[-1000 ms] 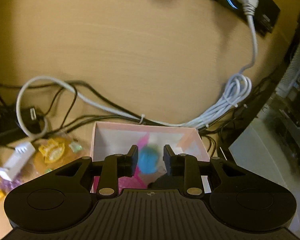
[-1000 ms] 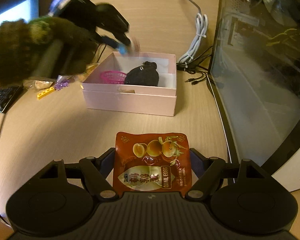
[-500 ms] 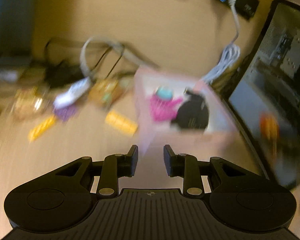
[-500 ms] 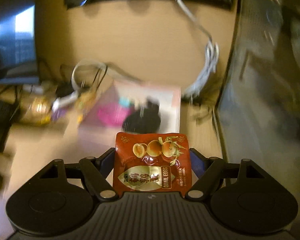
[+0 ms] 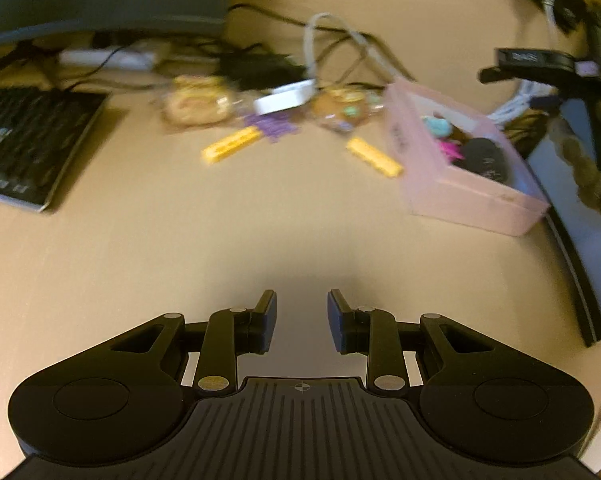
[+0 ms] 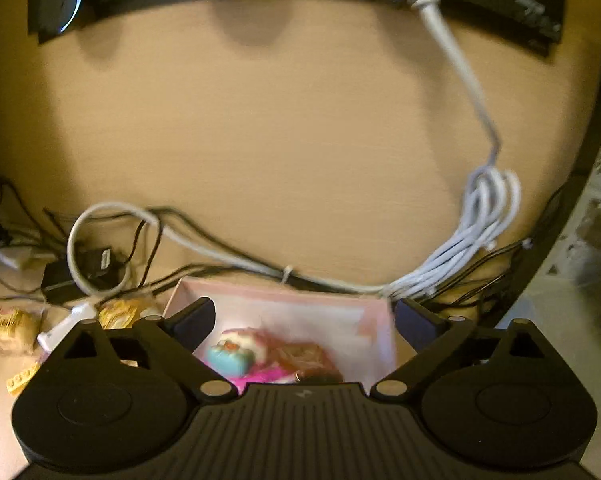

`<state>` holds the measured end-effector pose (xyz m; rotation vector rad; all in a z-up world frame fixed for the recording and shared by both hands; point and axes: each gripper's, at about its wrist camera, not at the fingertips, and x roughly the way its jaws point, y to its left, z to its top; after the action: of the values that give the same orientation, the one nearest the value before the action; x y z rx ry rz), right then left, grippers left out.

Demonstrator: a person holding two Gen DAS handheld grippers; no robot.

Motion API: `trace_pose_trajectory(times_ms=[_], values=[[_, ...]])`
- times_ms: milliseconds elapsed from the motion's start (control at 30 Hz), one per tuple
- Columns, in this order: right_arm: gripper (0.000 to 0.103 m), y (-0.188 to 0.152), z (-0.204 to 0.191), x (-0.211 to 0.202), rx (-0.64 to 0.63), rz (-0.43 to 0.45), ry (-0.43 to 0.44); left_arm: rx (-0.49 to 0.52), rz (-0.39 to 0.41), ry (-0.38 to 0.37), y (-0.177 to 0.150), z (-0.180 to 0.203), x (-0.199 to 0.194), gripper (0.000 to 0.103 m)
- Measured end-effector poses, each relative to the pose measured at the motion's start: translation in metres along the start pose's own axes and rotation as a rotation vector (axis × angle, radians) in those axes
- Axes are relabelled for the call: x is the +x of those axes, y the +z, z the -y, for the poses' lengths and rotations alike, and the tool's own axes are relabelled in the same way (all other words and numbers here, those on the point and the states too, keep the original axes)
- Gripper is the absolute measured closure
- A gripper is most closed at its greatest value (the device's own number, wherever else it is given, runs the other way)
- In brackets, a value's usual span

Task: Organize objects
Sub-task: 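Release the red snack packet into the pink box from the right tool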

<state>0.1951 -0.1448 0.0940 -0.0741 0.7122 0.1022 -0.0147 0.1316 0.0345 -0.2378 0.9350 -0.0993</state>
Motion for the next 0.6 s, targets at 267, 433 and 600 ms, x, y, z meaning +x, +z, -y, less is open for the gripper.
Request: trace_pose_trajectory(times_ms=[267, 433, 600], values=[[0.002, -0.050, -0.038, -0.026, -0.058, -0.011, 0.077, 0.003, 0.015, 0.041, 0.018, -0.025, 0.010, 0.073], [0.000, -0.085, -0.063, -0.053, -0.155, -0.025, 0.092, -0.003, 0.081, 0.066, 0.054, -0.044, 0.025, 0.073], [0.000, -0.117, -0.075, -0.070, -0.168, -0.106, 0.109, 0.110, 0.196, 0.089, 0.111, -0.061, 0.047, 0.070]])
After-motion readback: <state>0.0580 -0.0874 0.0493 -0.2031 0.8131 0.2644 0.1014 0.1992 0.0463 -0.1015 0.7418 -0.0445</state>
